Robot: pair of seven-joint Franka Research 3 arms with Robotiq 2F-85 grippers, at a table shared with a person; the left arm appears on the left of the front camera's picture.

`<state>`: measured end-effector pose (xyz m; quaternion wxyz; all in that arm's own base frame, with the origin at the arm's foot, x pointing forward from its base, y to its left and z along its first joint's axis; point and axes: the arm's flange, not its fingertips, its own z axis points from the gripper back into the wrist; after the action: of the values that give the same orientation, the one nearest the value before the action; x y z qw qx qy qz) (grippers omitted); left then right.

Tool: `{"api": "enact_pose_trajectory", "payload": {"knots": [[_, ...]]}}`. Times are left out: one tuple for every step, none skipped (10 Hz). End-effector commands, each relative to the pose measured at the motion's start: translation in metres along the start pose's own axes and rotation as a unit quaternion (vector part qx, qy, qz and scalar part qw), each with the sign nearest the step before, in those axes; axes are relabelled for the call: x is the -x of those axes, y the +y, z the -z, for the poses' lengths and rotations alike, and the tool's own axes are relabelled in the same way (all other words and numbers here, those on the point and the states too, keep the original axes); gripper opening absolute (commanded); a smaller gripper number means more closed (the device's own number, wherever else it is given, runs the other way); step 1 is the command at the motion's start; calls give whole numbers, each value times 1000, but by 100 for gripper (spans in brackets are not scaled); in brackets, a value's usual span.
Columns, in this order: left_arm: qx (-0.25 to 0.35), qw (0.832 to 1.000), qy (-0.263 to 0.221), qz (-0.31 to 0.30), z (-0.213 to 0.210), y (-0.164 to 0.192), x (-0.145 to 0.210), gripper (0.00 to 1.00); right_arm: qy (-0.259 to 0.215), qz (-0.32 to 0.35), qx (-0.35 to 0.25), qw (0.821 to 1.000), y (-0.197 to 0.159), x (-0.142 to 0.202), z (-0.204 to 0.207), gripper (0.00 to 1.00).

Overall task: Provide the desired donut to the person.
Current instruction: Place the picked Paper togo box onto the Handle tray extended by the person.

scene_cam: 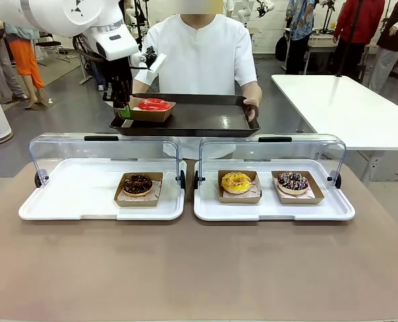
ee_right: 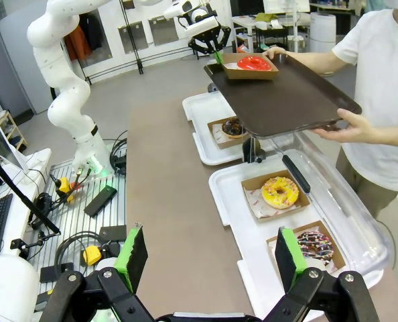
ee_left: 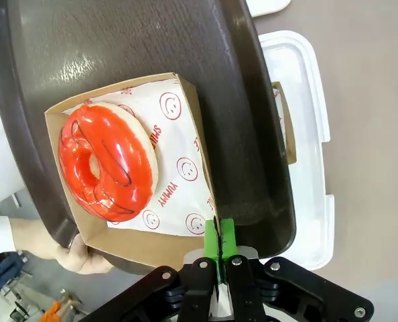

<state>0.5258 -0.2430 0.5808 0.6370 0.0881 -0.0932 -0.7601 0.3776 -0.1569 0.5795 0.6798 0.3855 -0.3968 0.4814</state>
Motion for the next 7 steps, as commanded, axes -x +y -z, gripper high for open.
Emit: {"api": "enact_pose_trajectory", "payload": {"knots": [[-17,1000,17,-18,5,2,1,1,-4,-1,-2,1000,0,-1,-1,100],[-17,1000,17,-20,8,8,3,1,-4,-1,-2,1000,0,-1,-1,100],[-19,999,16,-22,10,9,3,1,-4,-1,-2,1000,0,-1,-1,100],[-20,999,15,-26,13,8,3,1,-4,-1,-2,1000,0,-1,-1,100],[-20,999,11,-24,14,9,3,1,-4,-1,-2,1000,0,-1,-1,100],[-24,1000,1,-20,14,11,3,47,-4,-1,-2,1000,0,-1,-1,100],[-28,999,-1,-19,13,11,3,61,-4,-1,-2,1000,0,-1,-1,100]]}}
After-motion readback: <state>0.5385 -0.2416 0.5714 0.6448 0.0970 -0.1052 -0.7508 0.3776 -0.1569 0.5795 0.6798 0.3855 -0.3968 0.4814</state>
